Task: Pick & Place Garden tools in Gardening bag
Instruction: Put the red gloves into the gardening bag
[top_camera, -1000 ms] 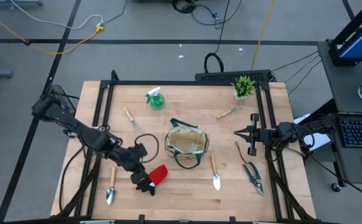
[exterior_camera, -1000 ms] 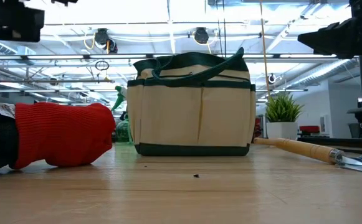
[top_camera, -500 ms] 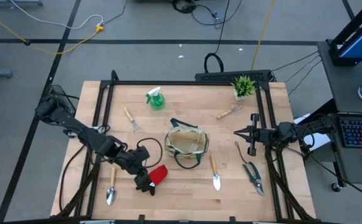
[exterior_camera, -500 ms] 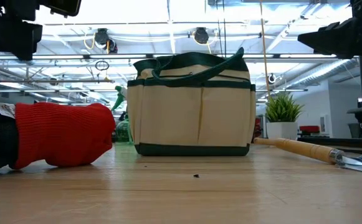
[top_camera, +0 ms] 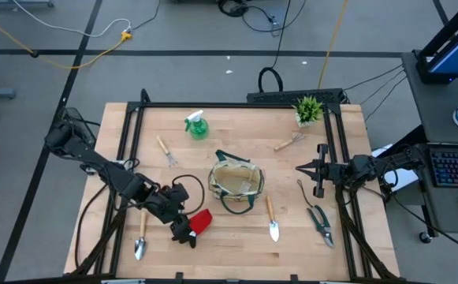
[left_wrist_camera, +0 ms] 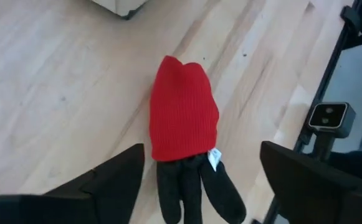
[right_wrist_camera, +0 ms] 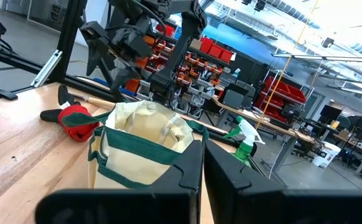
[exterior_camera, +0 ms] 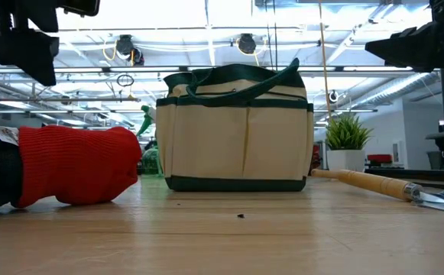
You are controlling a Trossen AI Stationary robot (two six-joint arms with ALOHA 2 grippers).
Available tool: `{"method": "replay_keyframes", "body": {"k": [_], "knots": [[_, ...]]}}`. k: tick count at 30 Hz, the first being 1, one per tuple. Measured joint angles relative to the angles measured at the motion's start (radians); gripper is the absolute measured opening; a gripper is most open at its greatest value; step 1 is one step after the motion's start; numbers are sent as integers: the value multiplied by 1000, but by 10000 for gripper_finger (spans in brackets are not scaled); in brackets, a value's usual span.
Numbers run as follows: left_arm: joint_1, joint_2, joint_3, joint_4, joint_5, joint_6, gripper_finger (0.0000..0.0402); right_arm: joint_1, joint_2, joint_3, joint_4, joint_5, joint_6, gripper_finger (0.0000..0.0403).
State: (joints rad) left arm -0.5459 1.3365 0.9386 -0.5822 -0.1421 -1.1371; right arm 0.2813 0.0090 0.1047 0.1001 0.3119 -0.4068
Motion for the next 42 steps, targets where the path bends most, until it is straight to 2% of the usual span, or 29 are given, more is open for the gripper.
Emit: {"method": "replay_keyframes", "body": {"k": [5,8,13,19,30,42], "knots": [[0,0,0,9,-81,-8,382,0,0,0,0,0,-2,9],[0,0,0,9,-131,-36,397,0,0,0,0,0,-2,9],[0,11,0,46,-129,-35,394,0,0,0,0,0,-2,9],[0,79,0,142,-113,-34,393,0,0,0,0,0,-2,9],[2,200,-1,134,-44,-76,393,0,0,0,0,0,-2,9],[5,231,-1,138,-39,-72,398,0,0,0,-1,0,-2,9]]}}
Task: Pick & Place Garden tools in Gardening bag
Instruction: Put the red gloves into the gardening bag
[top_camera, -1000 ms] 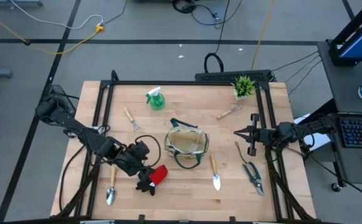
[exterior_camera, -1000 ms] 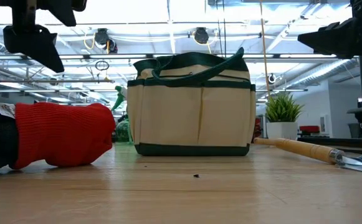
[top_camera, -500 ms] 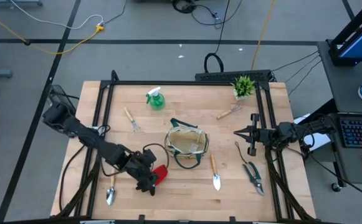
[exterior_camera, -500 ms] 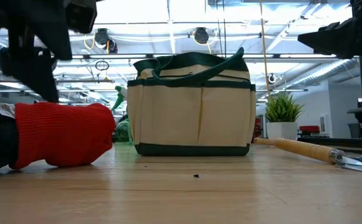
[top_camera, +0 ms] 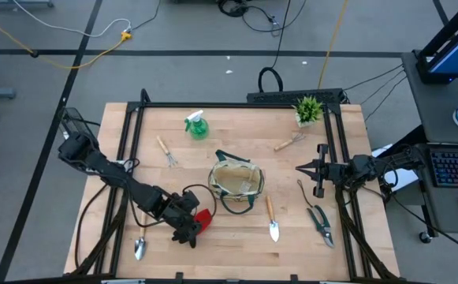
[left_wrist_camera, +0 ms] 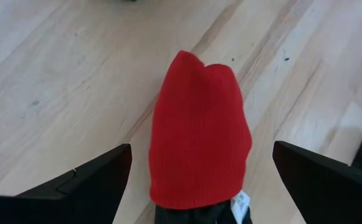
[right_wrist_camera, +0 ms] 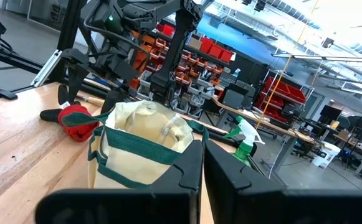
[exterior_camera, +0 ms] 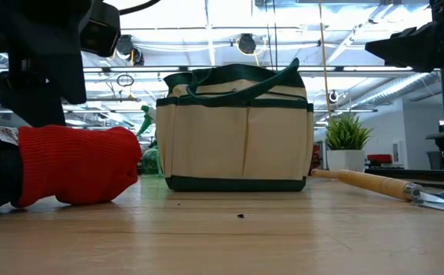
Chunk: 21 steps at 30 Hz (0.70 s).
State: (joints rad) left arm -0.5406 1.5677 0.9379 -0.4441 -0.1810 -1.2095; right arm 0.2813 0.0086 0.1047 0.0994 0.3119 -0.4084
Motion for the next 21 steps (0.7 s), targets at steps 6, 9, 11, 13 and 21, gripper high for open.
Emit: {"method": "replay_keyframes", "body": {"k": [6,9,11,13,21], "knots": [[3,9,0,3,-1,29,399,0,0,0,0,0,0,9],[2,22,0,-1,-2,29,399,0,0,0,0,0,0,9],[3,38,1,13,-2,25,400,0,0,0,0,0,0,9],[4,53,0,6,-6,23,400,0,0,0,0,0,0,9],[12,113,1,53,3,23,400,0,0,0,-4,0,0,9]]}}
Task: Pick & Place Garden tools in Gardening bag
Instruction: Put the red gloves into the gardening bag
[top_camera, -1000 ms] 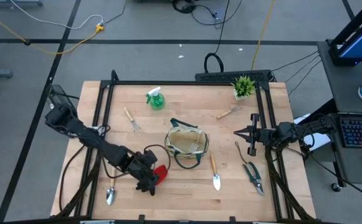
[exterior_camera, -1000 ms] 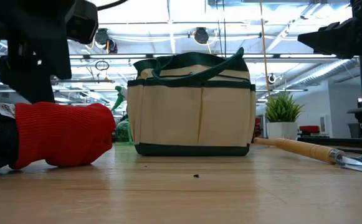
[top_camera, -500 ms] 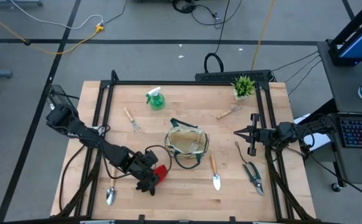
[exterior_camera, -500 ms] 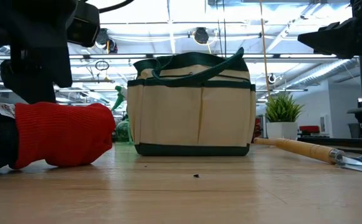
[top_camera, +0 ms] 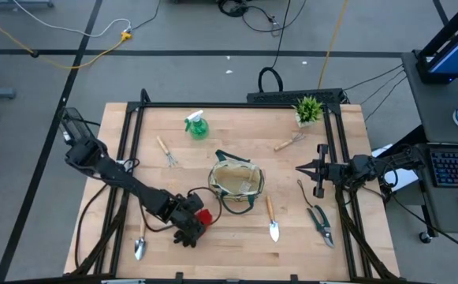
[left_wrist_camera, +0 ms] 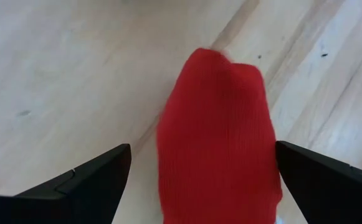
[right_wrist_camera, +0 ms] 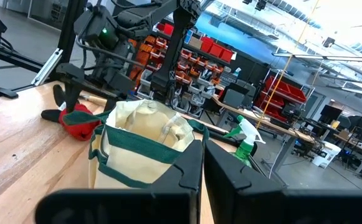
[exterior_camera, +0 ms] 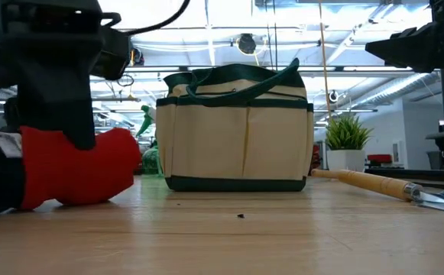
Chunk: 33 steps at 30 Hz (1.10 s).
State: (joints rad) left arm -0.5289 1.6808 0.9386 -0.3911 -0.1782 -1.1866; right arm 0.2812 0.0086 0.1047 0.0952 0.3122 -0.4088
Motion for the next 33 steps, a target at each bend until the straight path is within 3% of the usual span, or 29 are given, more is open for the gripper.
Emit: {"method": "replay_keyframes", "body": {"k": [33], "knots": [[-23,52,0,0,22,57,399,0,0,0,-2,0,2,9]]}}
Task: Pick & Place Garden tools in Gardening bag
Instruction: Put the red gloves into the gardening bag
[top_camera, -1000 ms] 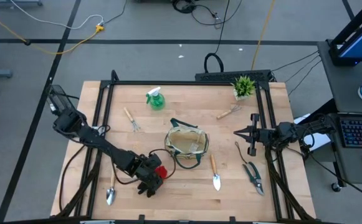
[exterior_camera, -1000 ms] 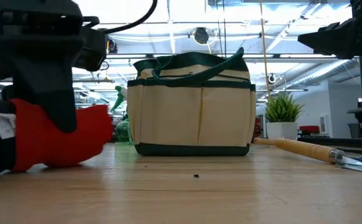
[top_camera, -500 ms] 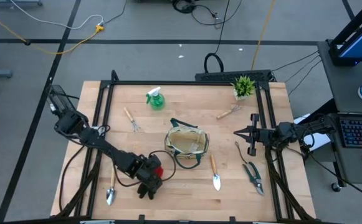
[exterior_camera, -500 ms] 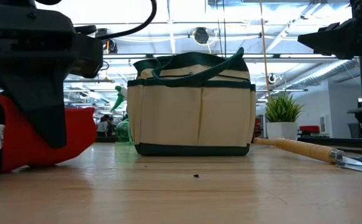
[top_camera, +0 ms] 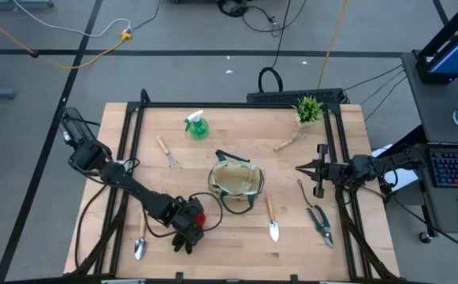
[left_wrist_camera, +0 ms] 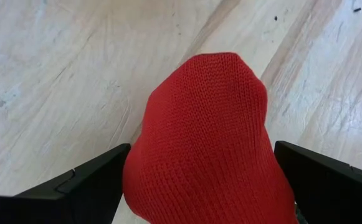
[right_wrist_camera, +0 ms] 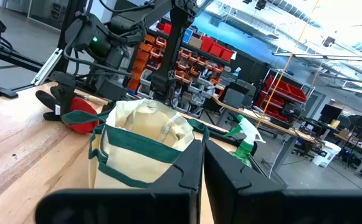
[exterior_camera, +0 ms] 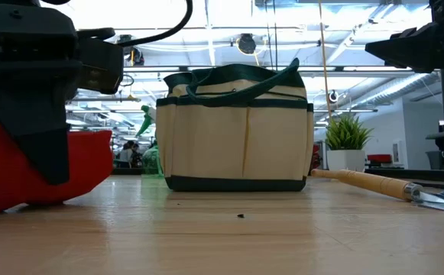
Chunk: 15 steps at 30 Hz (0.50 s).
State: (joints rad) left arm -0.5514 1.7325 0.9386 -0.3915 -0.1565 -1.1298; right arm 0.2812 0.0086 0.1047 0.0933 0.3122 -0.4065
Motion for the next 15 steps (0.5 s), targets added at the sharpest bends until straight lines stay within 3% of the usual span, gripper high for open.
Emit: {"method": "replay_keyframes", "body": {"k": [8,11,15], "knots": [[0,0,0,-2,3,18,389,0,0,0,0,0,0,9],[0,0,-1,-3,3,25,353,0,0,0,0,0,0,9],[-1,0,-1,-7,-3,33,274,0,0,0,0,0,0,9]]}}
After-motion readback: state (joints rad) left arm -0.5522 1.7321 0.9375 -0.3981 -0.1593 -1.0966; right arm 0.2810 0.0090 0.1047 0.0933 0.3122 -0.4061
